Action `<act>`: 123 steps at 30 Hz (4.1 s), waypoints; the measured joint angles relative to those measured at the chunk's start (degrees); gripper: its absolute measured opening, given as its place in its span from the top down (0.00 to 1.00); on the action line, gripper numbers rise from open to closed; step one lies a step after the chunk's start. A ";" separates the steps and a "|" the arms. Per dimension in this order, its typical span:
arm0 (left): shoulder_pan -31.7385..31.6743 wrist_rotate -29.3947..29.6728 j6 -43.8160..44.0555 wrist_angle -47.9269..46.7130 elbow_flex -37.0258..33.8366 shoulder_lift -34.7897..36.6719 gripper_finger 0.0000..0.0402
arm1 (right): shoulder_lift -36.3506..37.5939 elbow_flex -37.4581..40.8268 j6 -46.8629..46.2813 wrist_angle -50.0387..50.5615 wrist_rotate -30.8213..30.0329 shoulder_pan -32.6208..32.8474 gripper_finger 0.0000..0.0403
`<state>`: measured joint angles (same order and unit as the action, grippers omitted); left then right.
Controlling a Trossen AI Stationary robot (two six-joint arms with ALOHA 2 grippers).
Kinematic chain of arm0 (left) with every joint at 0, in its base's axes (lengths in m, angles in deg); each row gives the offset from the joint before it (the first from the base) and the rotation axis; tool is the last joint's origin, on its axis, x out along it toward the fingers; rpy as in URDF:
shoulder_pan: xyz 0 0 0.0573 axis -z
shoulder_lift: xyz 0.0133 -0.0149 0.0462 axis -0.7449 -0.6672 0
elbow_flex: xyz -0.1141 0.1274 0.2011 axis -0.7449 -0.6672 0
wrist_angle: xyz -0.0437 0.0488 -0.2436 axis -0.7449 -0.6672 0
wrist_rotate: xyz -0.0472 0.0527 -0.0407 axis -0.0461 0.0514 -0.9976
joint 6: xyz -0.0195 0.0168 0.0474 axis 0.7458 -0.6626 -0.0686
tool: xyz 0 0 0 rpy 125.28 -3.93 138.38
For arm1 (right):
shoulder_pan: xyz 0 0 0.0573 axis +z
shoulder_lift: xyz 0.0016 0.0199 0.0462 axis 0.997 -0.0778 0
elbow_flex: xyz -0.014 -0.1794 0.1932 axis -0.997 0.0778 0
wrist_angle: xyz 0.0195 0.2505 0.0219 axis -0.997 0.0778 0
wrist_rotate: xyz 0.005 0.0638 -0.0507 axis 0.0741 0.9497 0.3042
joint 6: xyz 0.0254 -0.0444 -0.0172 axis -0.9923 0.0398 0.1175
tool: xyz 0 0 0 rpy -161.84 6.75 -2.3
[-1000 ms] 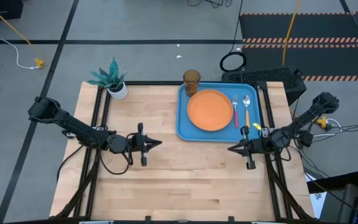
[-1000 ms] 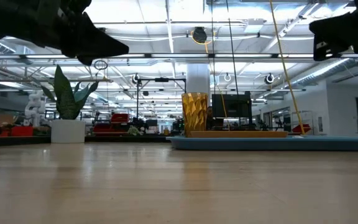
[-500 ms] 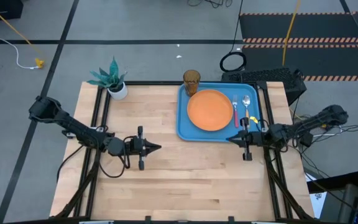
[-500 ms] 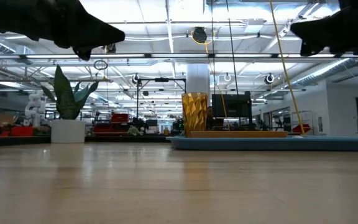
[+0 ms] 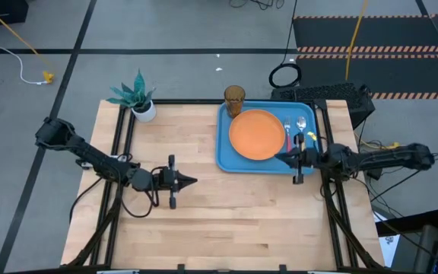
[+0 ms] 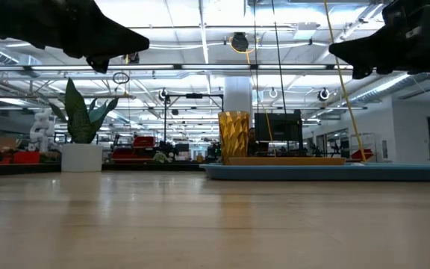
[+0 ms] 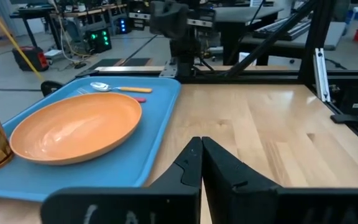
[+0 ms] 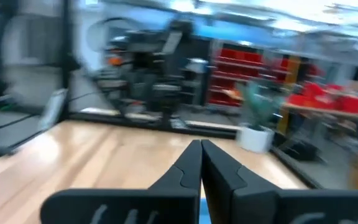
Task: Pick and place plate/cup/fork/spoon on tray
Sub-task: Return to Home Position
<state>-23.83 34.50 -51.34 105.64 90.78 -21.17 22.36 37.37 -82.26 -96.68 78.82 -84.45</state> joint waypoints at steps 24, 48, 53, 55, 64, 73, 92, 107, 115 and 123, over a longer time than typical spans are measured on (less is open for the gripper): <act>2.07 0.00 0.72 0.10 0.02 0.00 0.99 | 24.26 0.02 -1.70 25.75 3.91 0.51 1.00; 2.07 0.04 0.12 0.14 0.02 0.00 0.99 | 24.18 0.02 -2.23 31.06 8.41 -1.87 1.00; 2.07 0.04 -1.56 0.27 -0.07 0.44 0.97 | 24.18 0.02 -2.23 30.99 8.43 -1.87 1.00; 2.07 0.04 -2.38 0.74 -1.31 0.81 0.96 | 24.18 0.02 -2.23 30.99 8.42 -1.87 1.00; 1.48 0.07 -1.74 3.07 -9.95 8.46 0.97 | 24.18 0.02 -2.23 30.95 8.44 -1.87 1.00; 1.46 0.07 -6.32 3.04 -16.54 21.61 0.98 | 24.15 0.02 -2.23 30.92 8.44 -1.87 1.00; -3.64 -8.00 -11.72 -0.30 -21.05 35.43 0.98 | 24.17 0.02 -2.23 30.89 8.44 -1.87 1.00; -7.43 -10.61 -13.97 -9.64 -21.05 47.90 0.98 | 24.15 0.02 -2.23 30.89 8.44 -1.87 1.00; -7.43 -11.92 -14.69 -17.95 -21.03 57.41 0.96 | 24.15 0.02 -2.24 30.89 8.44 -1.87 1.00; -7.43 -15.78 -14.17 -27.93 -21.03 66.55 0.98 | 24.15 0.02 -2.23 30.89 8.44 -1.87 1.00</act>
<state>-31.26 18.72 -65.52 77.71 69.75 45.38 46.52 37.39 -84.49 -65.79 87.25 -86.31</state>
